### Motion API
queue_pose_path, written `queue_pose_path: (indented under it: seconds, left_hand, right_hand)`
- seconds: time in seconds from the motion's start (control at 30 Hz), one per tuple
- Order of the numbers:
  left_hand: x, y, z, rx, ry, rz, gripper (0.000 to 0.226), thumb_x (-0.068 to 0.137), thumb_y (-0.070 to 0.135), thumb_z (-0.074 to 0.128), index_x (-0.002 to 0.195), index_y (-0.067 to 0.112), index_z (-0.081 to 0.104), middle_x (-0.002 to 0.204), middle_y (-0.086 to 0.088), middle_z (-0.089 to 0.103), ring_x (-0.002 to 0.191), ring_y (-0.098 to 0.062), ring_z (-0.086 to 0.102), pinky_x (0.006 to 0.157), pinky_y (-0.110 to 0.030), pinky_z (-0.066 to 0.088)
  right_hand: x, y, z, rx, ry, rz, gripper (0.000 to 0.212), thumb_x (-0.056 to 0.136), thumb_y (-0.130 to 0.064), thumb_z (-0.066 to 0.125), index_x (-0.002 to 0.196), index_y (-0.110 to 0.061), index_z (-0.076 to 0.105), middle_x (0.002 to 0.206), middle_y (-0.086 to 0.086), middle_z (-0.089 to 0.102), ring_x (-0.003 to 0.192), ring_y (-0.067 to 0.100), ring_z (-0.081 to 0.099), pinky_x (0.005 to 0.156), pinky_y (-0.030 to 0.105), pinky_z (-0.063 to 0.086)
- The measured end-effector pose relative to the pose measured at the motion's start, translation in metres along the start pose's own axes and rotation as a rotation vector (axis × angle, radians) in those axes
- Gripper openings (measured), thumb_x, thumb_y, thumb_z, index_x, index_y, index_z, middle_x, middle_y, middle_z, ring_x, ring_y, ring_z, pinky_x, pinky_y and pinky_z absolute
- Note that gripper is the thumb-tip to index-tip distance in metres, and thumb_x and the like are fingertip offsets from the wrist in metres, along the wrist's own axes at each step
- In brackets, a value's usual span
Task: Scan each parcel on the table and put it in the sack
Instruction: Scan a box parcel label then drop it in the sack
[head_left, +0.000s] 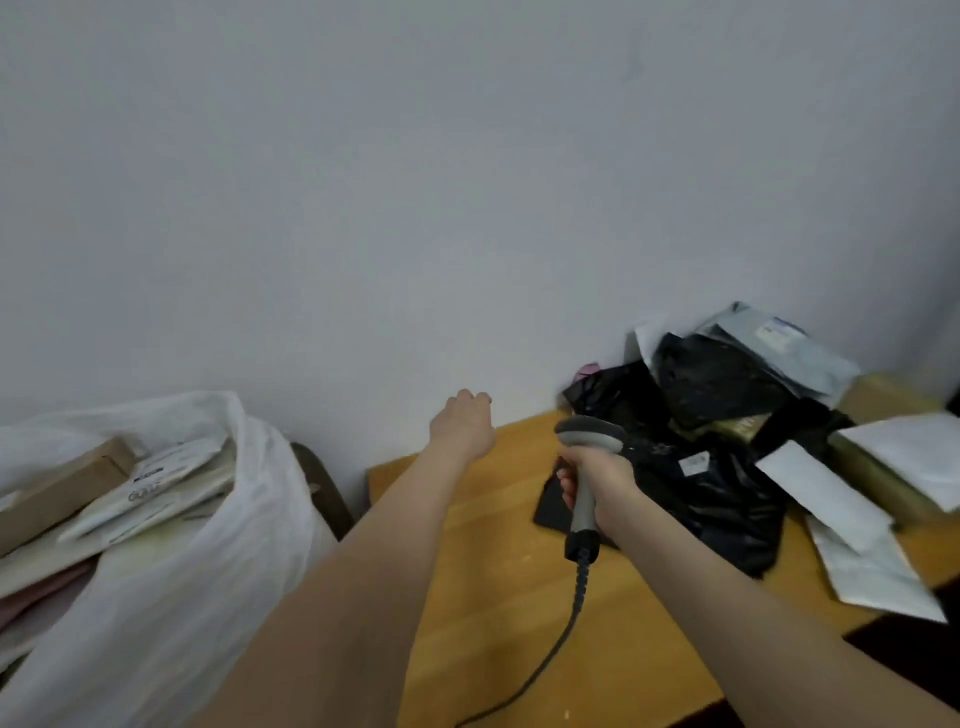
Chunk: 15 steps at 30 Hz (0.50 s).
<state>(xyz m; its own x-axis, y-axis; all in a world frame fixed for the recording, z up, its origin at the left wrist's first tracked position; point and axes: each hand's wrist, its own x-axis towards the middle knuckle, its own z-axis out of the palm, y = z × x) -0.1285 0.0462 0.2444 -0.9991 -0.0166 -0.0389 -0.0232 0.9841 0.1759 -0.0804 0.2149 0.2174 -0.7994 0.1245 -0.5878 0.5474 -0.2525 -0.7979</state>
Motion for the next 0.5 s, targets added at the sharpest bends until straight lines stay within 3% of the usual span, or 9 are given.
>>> queue_pose_path:
  seconds: [0.27,0.5]
  left_hand:
    - [-0.002,0.151,0.07,-0.005,-0.128,0.186,0.046,0.091,0.024,0.055,0.134,0.011,0.046,0.133,-0.015,0.045,0.122,-0.032,0.046,0.097,-0.04,0.044]
    - [0.031,0.207,0.13,0.006,-0.246,0.213,0.052,0.09,0.024,0.059,0.138,0.014,0.042,0.135,-0.011,0.042,0.125,-0.03,0.043,0.098,-0.043,0.044]
  right_hand:
    - [0.02,-0.01,-0.155,0.009,0.2,0.005,0.017,0.088,-0.015,0.07,0.079,-0.002,0.063,0.057,0.008,0.062,0.05,0.018,0.056,0.051,0.032,0.048]
    - [0.068,-0.021,-0.219,0.021,0.304,0.01,0.014,0.086,-0.014,0.068,0.08,-0.003,0.063,0.063,0.009,0.063,0.053,0.017,0.055,0.053,0.031,0.048]
